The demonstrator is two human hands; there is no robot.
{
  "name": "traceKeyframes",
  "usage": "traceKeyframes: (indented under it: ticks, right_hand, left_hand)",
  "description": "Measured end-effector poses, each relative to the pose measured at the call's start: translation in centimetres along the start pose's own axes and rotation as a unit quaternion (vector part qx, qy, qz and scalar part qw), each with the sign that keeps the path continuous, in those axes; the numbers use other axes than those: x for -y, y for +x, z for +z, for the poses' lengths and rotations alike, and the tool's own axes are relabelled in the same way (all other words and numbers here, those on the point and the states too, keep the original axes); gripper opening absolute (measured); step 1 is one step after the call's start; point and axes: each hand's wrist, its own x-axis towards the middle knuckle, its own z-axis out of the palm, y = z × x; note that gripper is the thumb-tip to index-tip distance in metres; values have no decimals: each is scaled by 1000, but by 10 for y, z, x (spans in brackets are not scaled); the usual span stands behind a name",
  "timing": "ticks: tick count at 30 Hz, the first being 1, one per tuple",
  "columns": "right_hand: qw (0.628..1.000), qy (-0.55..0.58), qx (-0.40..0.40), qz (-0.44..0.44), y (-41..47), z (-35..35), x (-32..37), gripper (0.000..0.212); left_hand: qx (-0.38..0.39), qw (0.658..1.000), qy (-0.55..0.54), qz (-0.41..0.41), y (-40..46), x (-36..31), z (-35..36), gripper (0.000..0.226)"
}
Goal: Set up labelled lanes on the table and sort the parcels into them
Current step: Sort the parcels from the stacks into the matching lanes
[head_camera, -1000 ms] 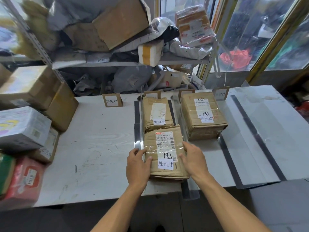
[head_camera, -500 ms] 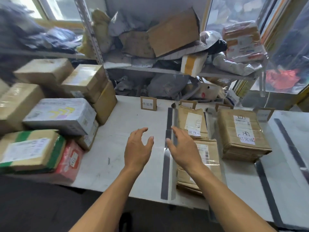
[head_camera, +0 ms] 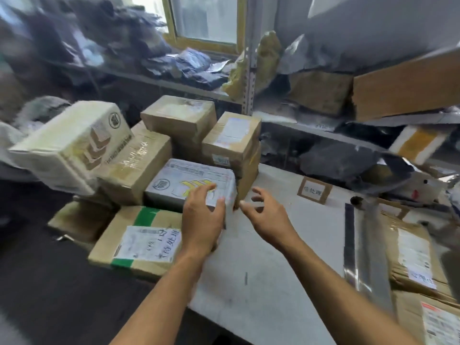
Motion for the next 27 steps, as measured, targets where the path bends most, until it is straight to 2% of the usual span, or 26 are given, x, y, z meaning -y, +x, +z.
traceKeyframes:
  ticks: [2,4,8,11,14,20,27]
  right_hand:
    - [989,96,27,105,25,25,12,81]
    - [963,171,47,201,47,47,16,86]
    - [932,211,100,277,68,76,11,86]
    - [918,230,120,298,71,86,6,75]
    - [916,248,104,299,74,88,5,61]
    - [916,269,51,293,60,75,0,58]
    - [906,299,10,300,12,32,-39,51]
  left_hand:
    - [-8,1000,3,-26,21,21,-15,32]
    - [10,998,-5,-59,38,38,-25,32]
    - [67,994,10,-81,56,63,-29,33]
    - [96,991,34,-83,59,71,-25,33]
    - [100,991,47,-76,59,74,-22,32]
    - [71,996,33,-39,57,67,-22,25]
    - [38,999,24,-9,36,44,-13,21]
